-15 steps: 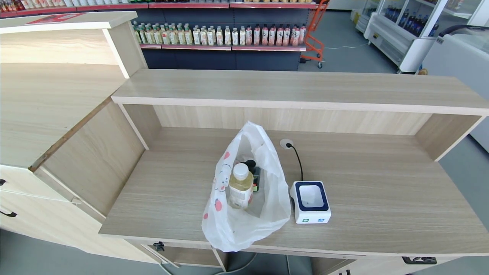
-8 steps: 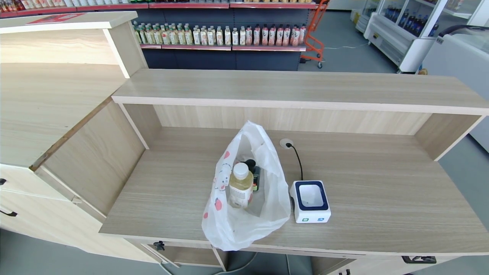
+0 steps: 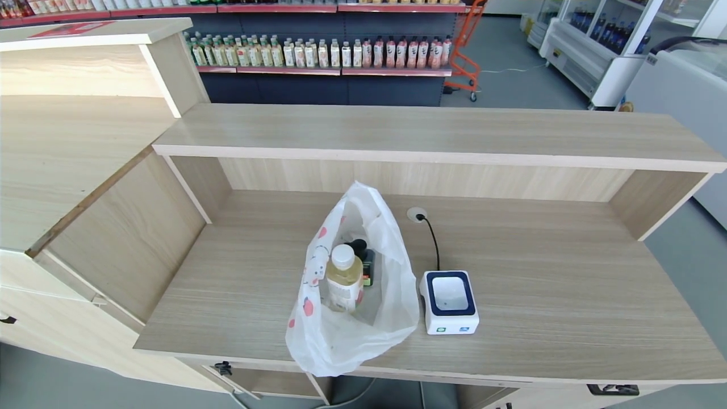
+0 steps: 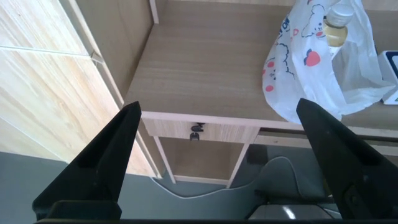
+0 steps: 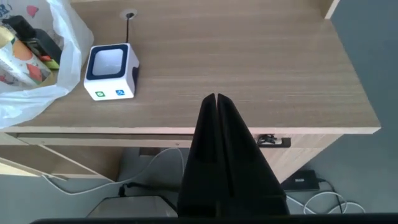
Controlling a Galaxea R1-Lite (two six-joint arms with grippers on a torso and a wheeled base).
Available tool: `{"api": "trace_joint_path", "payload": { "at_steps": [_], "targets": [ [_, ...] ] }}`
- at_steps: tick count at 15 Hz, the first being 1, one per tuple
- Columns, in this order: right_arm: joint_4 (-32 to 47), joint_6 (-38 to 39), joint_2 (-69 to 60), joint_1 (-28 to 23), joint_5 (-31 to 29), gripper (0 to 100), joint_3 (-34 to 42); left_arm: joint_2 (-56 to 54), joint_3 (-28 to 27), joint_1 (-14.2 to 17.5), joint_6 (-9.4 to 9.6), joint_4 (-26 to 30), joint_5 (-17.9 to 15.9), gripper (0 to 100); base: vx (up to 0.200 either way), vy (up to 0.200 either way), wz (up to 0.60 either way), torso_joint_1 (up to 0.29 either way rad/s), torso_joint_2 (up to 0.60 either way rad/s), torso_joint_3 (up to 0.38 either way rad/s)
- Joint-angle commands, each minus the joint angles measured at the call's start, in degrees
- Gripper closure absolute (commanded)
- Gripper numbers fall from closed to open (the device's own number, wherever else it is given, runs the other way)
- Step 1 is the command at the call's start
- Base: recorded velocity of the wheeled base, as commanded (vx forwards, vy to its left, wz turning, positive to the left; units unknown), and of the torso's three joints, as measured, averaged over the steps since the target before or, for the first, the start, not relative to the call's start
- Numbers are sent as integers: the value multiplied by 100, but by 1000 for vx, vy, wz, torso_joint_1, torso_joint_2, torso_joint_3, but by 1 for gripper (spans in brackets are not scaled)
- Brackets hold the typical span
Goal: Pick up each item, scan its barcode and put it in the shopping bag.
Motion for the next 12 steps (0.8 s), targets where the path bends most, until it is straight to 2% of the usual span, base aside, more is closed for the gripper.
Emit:
{"api": "trace_joint_path", "payload": {
  "at_steps": [1,2,6,11,12],
  "targets": [
    [4,10,24,-7,1,100,0,-2,0,-6,4,0,4,0,0,-200,0,2,2,-2],
    [4,19,24,-7,1,100,0,-2,0,-6,4,0,4,0,0,-200,0,2,2,-2],
    [4,45,24,-7,1,100,0,-2,0,-6,-13,0,4,0,0,0,0,0,0,0],
    [4,45,24,-7,-8,100,0,-2,0,-6,-22,0,13,0,200,0,0,-1,4,1],
    [4,45,24,-7,-8,100,0,-2,0,-6,-13,0,13,0,0,0,0,0,0,0]
  ]
}}
